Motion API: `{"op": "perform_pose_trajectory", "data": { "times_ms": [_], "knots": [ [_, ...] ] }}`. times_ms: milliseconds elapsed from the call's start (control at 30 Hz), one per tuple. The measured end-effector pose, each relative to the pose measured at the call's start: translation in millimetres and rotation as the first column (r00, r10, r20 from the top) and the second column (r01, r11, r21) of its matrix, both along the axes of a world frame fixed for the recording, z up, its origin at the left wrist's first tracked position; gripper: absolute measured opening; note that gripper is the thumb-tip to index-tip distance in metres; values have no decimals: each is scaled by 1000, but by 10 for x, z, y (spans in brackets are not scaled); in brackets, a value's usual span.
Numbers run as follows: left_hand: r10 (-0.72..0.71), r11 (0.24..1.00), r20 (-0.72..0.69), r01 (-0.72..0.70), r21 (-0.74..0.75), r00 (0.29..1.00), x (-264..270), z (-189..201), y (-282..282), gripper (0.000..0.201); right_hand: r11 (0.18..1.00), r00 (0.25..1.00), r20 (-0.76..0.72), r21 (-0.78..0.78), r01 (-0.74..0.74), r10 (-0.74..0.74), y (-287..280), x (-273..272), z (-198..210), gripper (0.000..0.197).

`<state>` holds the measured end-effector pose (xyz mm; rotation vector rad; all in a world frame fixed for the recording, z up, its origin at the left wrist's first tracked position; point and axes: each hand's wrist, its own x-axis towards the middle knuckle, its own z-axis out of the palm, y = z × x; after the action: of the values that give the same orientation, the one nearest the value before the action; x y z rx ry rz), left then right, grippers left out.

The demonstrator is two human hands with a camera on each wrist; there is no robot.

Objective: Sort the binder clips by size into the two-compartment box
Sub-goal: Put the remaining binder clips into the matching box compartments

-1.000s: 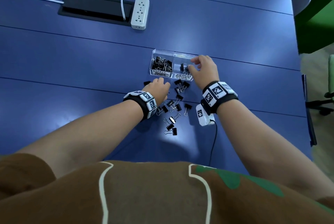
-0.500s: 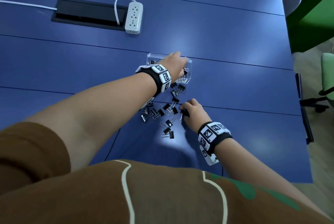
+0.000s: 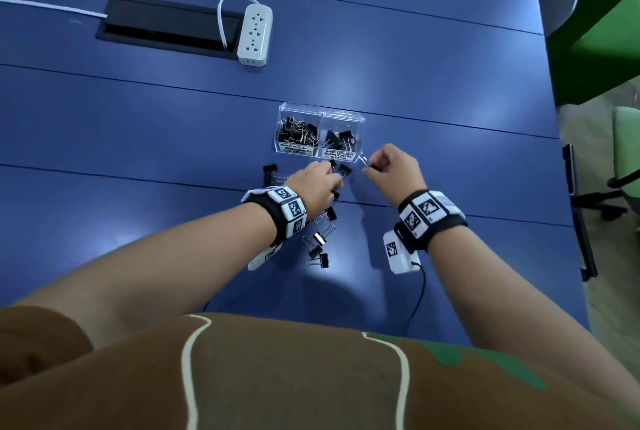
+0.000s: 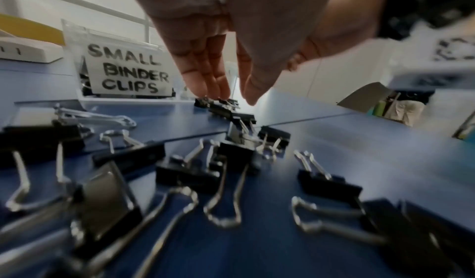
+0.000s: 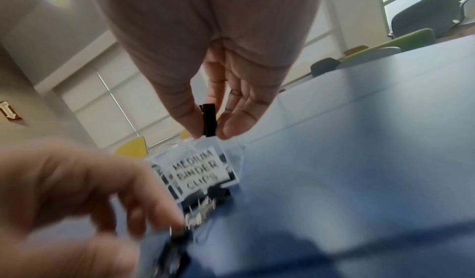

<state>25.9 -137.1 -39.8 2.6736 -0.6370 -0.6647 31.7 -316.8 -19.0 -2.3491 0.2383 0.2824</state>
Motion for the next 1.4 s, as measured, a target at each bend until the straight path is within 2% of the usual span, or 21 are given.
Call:
{"op": "perform_pose_trajectory", "data": {
  "times_ms": [133, 233, 333, 433, 533, 600, 733, 867, 967, 1067, 1167, 1233, 1333, 1400],
  "knots": [
    [-96, 992, -59, 101, 74, 994, -100, -73, -34, 35, 998, 998, 26, -44, -48, 49, 149, 352, 129, 9],
    [-70, 996, -55, 73, 49, 996, -130, -137, -4, 27, 986, 994, 42, -136, -95, 101, 235, 432, 136, 19],
    [-39, 999, -55, 40, 24, 998, -138, -195, 80, 22, 960, 972, 74, -188, -208, 225, 321, 322, 76, 14],
    [11, 1000, -81, -10, 20, 997, -145, -203, 136, 21, 873, 914, -104, -273, -405, 391, 384, 161, -86, 28],
    [31, 999, -50, -29, 36, 998, -131, -223, 168, 19, 787, 851, -241, -326, -524, 467, 400, 38, -272, 51],
    [11, 999, -34, -9, 50, 999, -123, -233, 202, 15, 791, 862, -256, -348, -504, 437, 400, -37, -342, 51],
    [7, 997, -29, -5, 80, 1000, -143, -228, 261, 19, 823, 892, -243, -352, -447, 381, 379, -152, -369, 33],
    [-17, 997, -31, 19, 76, 999, -194, -196, 315, 29, 849, 893, -223, -287, -444, 391, 378, -161, -351, 49],
    [1, 997, -82, 5, 77, 997, -193, -181, 347, 26, 862, 898, -203, -263, -433, 390, 423, -111, -345, 59],
    [10, 999, -80, -7, 39, 997, -191, -179, 363, 22, 854, 887, -193, -249, -457, 419, 490, -80, -371, 59],
    [16, 1000, -75, -17, -8, 997, -186, -188, 389, 20, 804, 841, -200, -248, -540, 503, 555, -104, -392, 55],
    [13, 1000, -79, -14, -8, 997, -185, -186, 403, 15, 782, 824, -203, -263, -566, 529, 568, -132, -409, 46],
    [16, 1000, -78, -14, 18, 997, -197, -179, 438, 13, 801, 845, -178, -267, -535, 505, 552, -169, -428, 25],
    [56, 998, -76, -57, -15, 996, -200, -151, 472, 11, 809, 856, -171, -279, -517, 487, 543, -198, -437, 16]
  ]
}}
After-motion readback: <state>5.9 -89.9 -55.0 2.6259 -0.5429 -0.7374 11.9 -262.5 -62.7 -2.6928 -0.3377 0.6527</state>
